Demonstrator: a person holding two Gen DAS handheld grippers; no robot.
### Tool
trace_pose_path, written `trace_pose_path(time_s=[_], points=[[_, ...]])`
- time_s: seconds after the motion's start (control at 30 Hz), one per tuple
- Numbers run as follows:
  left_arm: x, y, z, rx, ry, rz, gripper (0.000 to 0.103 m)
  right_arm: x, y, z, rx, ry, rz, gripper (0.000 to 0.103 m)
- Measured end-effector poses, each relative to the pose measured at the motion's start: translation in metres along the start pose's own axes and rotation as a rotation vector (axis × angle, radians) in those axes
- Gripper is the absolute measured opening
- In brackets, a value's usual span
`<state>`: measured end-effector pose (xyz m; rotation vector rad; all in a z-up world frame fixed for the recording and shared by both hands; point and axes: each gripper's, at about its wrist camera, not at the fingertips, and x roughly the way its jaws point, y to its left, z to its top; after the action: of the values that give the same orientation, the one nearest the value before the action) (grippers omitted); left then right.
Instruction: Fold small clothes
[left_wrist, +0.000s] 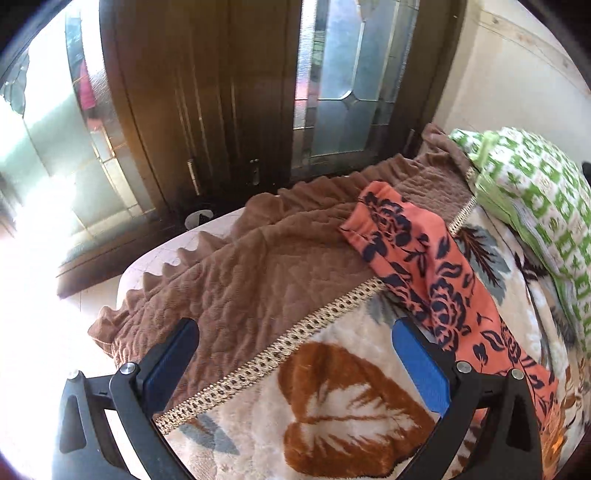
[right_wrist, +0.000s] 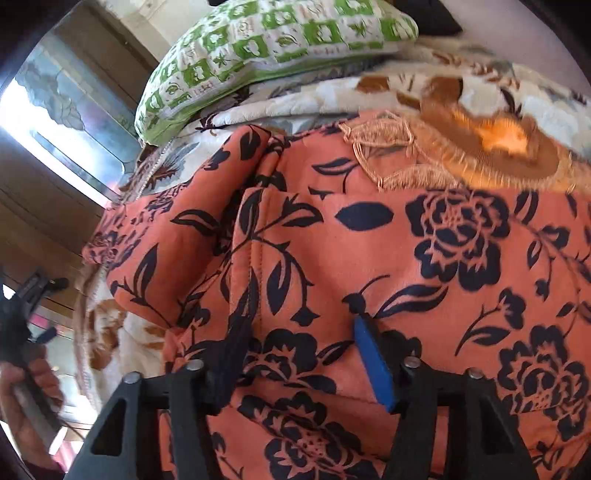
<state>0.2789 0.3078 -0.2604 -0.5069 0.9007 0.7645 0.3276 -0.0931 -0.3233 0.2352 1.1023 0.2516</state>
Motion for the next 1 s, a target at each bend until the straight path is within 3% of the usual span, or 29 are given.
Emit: trace_pose_path(time_s=[0.1, 0.17, 0.2, 0.23, 0.43, 0.5, 0.57, 0.67, 0.7, 0.8, 1.0], points=[[-0.001, 0.019, 0.007, -0.075, -0.009, 0.029, 0.103, -0.03, 0.033, 0.016, -0.074, -0.077, 0.038, 0.06], [-0.001, 0.028, 0.011, -0.121, -0.012, 0.037, 0.103, -0.042, 0.064, 0.028, -0.137, -0.133, 0.07, 0.066], [-0.001, 0.033, 0.012, -0.143, -0.009, 0.036, 0.103, -0.041, 0.082, 0.034, -0.181, -0.123, 0.113, 0.078], [-0.001, 0.037, 0.013, -0.165, -0.008, 0.041, 0.103, -0.035, 0.102, 0.04, -0.225, -0.1, 0.147, 0.081], [-0.006, 0.066, 0.024, -0.266, -0.036, 0.103, 0.103, 0.018, 0.231, 0.065, -0.448, -0.072, 0.205, 0.081], [-0.008, 0.074, 0.026, -0.3, -0.045, 0.099, 0.103, 0.041, 0.269, 0.07, -0.517, -0.081, 0.169, 0.085], [-0.007, 0.079, 0.029, -0.322, -0.045, 0.092, 0.103, 0.075, 0.302, 0.073, -0.592, -0.086, 0.079, 0.085], [-0.005, 0.08, 0.03, -0.325, -0.034, 0.08, 0.103, 0.13, 0.323, 0.072, -0.652, -0.011, -0.063, 0.085], [-0.004, 0.078, 0.03, -0.321, -0.029, 0.072, 0.103, 0.144, 0.322, 0.069, -0.667, 0.009, -0.079, 0.082], [-0.003, 0.075, 0.03, -0.309, -0.021, 0.059, 0.103, 0.13, 0.3, 0.076, -0.553, -0.019, 0.024, 0.004], [-0.01, 0.053, 0.021, -0.28, -0.014, 0.001, 0.103, -0.005, 0.223, 0.108, -0.332, -0.259, 0.282, 0.003]])
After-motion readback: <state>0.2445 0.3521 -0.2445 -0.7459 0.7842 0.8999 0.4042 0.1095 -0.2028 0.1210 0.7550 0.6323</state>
